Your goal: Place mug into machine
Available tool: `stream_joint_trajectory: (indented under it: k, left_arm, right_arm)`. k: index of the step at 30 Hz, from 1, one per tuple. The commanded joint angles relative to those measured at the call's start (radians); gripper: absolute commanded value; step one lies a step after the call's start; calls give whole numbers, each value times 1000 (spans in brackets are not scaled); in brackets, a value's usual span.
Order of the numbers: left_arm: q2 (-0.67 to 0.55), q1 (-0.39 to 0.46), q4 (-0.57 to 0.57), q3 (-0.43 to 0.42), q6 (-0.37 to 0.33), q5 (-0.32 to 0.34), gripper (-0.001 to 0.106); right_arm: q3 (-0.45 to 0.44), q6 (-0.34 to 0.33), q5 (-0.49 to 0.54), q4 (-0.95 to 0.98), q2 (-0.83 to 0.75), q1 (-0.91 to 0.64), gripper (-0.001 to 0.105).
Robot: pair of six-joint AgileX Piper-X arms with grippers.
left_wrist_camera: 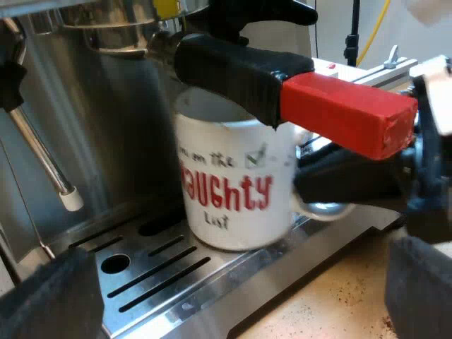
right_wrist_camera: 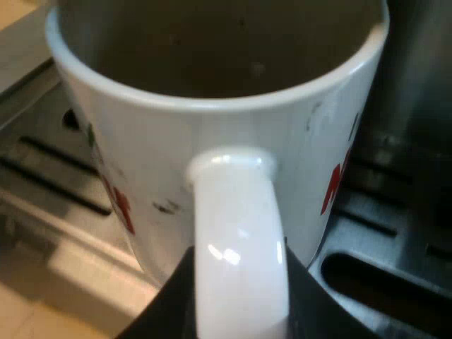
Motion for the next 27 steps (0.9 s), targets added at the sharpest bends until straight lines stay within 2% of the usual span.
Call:
stream_joint_trajectory:
  k: [1, 4, 6, 9, 18, 25, 27]
  left_arm:
    - [2, -5, -17, -9, -10, 1, 82]
    - [2, -5, -17, -9, -10, 4, 82]
    - [2, -5, -17, -9, -10, 4, 82]
    - [2, -5, -17, -9, -10, 4, 82]
    - [2, -5, -17, -9, -10, 4, 82]
    - [2, -5, -17, -9, -10, 4, 82]
    - [2, -5, -17, -9, -10, 4, 82]
  right_arm:
    - [-48, 4, 22, -60, 3, 1, 4]
    - [-65, 36, 20, -58, 20, 1, 24]
    - [-65, 65, 20, -58, 24, 1, 43]
    - [-65, 69, 23, -44, 24, 1, 57]
    - [-41, 69, 23, 1, -72, 4, 59]
    - [41, 69, 23, 1, -149, 32, 59]
    - [67, 69, 52, 1, -149, 60, 59]
